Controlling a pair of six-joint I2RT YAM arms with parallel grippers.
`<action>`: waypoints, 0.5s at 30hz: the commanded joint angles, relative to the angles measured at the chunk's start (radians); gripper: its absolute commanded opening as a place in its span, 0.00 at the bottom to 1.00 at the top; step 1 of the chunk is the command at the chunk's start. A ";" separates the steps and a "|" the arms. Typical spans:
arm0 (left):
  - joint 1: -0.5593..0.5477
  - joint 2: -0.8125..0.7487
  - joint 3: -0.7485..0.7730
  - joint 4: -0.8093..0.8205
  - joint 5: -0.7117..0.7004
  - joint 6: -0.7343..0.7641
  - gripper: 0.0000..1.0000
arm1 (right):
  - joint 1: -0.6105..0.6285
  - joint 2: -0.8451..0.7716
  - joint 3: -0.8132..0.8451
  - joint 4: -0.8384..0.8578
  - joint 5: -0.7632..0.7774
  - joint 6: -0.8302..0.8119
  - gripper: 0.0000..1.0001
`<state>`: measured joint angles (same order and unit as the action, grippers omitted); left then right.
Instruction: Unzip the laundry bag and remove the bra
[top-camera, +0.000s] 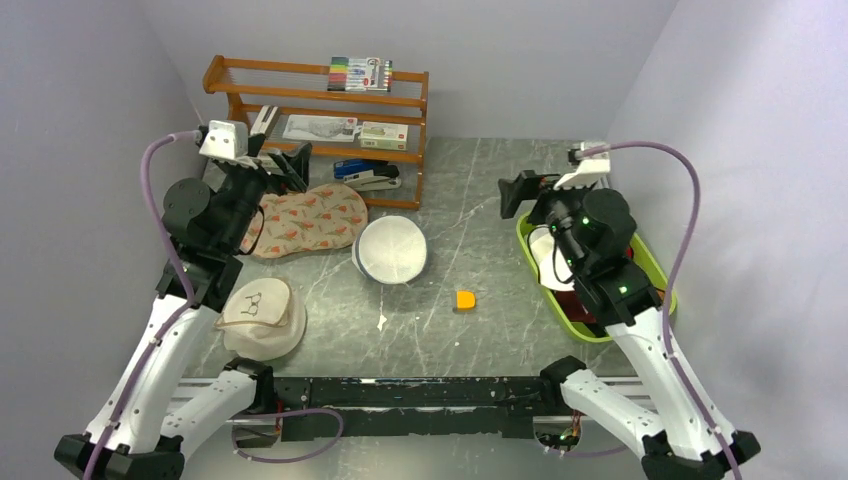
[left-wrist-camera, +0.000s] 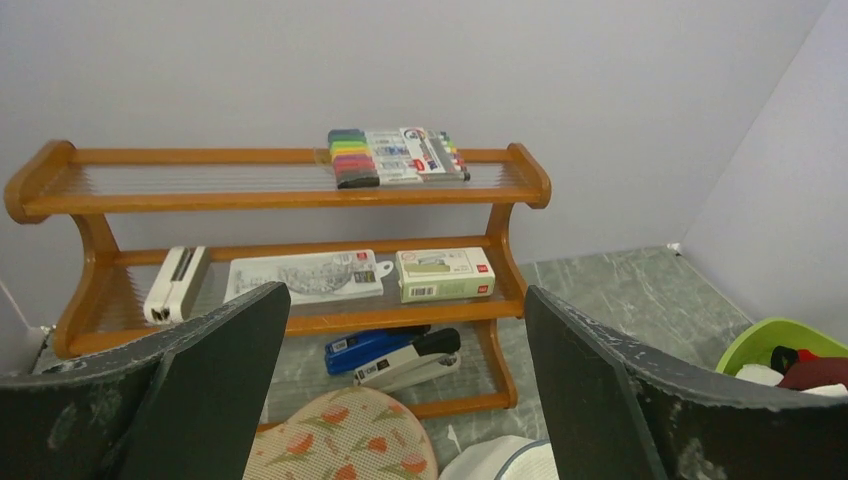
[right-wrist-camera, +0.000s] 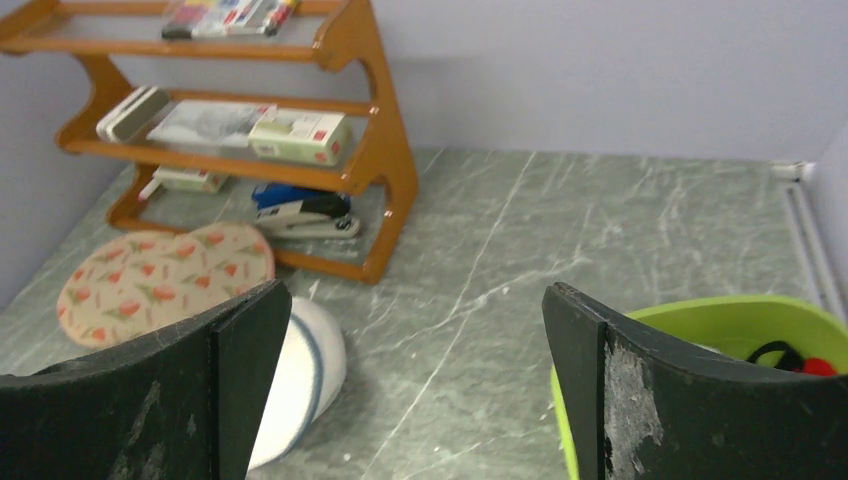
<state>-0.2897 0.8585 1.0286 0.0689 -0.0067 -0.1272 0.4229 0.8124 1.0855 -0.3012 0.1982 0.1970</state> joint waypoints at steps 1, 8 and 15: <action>0.003 0.031 0.008 -0.006 0.001 -0.037 0.99 | 0.106 0.038 0.013 -0.022 0.117 0.049 1.00; -0.007 0.099 0.009 -0.016 -0.010 -0.054 0.98 | 0.240 0.092 -0.005 -0.051 0.183 0.109 1.00; -0.042 0.196 0.035 -0.071 -0.075 -0.049 0.98 | 0.306 0.101 -0.071 -0.049 0.177 0.168 1.00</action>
<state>-0.3061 1.0115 1.0298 0.0475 -0.0238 -0.1699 0.7025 0.9169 1.0569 -0.3435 0.3553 0.3149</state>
